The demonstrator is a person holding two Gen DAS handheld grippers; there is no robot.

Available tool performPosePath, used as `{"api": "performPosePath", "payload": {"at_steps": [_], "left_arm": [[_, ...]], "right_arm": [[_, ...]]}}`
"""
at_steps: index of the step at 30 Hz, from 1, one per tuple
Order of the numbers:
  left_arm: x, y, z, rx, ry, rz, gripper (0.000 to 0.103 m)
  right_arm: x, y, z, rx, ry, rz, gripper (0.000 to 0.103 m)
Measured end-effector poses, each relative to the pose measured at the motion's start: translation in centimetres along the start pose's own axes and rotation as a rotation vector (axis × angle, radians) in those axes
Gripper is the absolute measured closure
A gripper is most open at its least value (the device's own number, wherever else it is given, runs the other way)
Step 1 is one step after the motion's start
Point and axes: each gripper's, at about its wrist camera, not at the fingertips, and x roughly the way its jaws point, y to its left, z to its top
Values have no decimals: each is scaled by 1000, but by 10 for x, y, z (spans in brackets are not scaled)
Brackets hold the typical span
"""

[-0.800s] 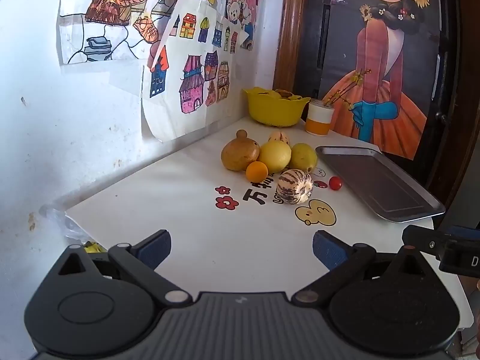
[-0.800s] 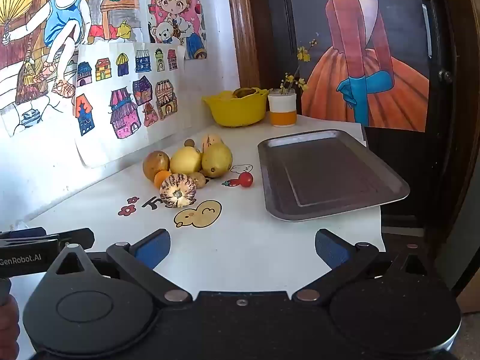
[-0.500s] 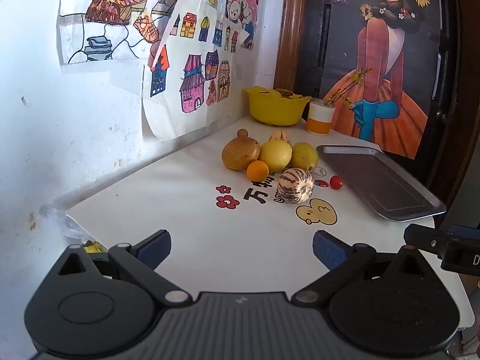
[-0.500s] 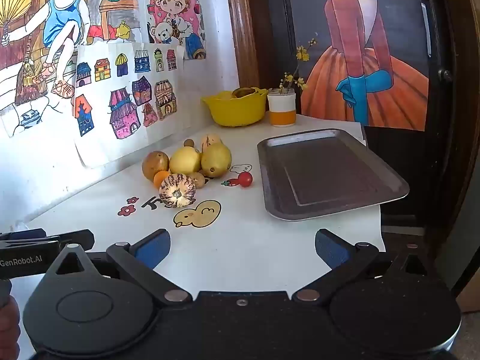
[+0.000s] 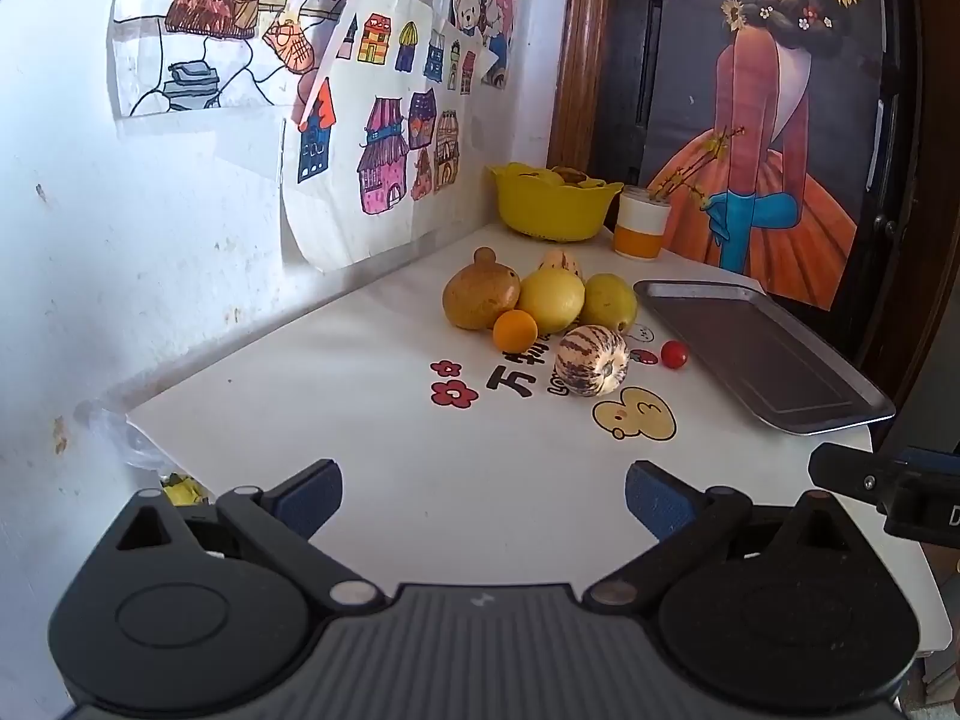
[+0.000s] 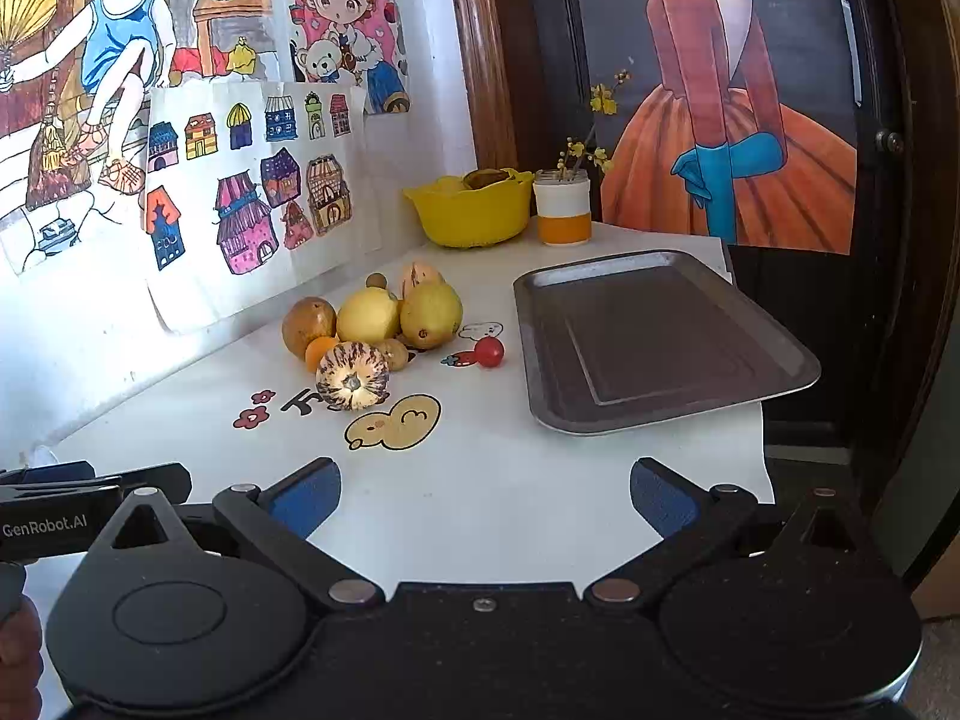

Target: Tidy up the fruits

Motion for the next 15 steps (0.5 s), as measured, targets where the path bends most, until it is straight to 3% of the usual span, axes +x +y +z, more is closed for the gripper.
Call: {"api": "performPosePath", "payload": {"at_steps": [15], "left_arm": [[5,2,1,-5,18,-1,0]], "right_arm": [[5,1,0,7,18,1,1]]}}
